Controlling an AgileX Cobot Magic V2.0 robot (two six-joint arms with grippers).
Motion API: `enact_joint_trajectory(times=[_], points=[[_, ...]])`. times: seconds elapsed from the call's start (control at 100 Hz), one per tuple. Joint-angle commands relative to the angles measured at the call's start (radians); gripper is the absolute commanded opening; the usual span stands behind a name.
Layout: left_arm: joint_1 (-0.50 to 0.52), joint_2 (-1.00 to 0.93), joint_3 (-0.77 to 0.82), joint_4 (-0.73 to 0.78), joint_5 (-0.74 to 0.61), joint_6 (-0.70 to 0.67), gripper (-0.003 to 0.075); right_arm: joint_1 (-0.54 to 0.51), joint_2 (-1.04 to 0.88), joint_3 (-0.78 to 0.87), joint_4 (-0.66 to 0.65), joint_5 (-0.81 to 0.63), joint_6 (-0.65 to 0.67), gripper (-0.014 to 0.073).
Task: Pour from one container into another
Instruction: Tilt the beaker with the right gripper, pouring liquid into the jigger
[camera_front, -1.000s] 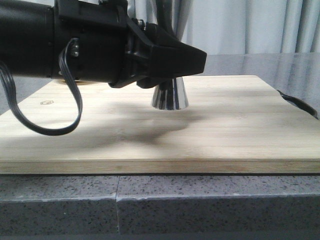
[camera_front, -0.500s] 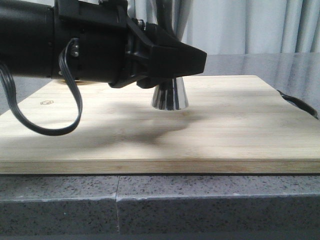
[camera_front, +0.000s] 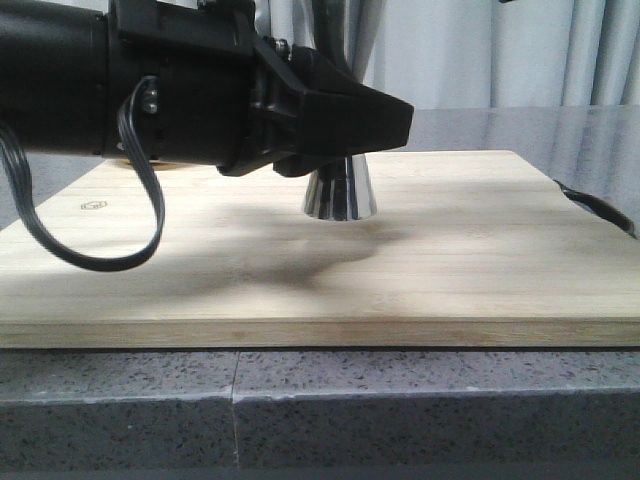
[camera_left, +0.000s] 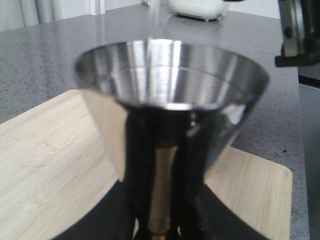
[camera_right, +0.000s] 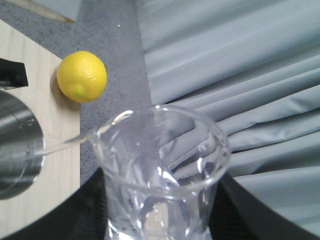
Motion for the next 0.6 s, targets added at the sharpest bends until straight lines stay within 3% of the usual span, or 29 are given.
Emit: enact_joint_trajectory(times=[0.0, 0.59], points=[[-0.007, -0.044, -0.025, -0.027, -0.084, -0.008, -0.0019, 0.002, -0.031, -0.039, 0.002, -0.033, -0.003, 0.0278], [-0.007, -0.044, -0.025, -0.027, -0.084, -0.008, -0.0019, 0.002, -0.031, -0.061, -0.117, -0.002, -0.003, 0.0278]])
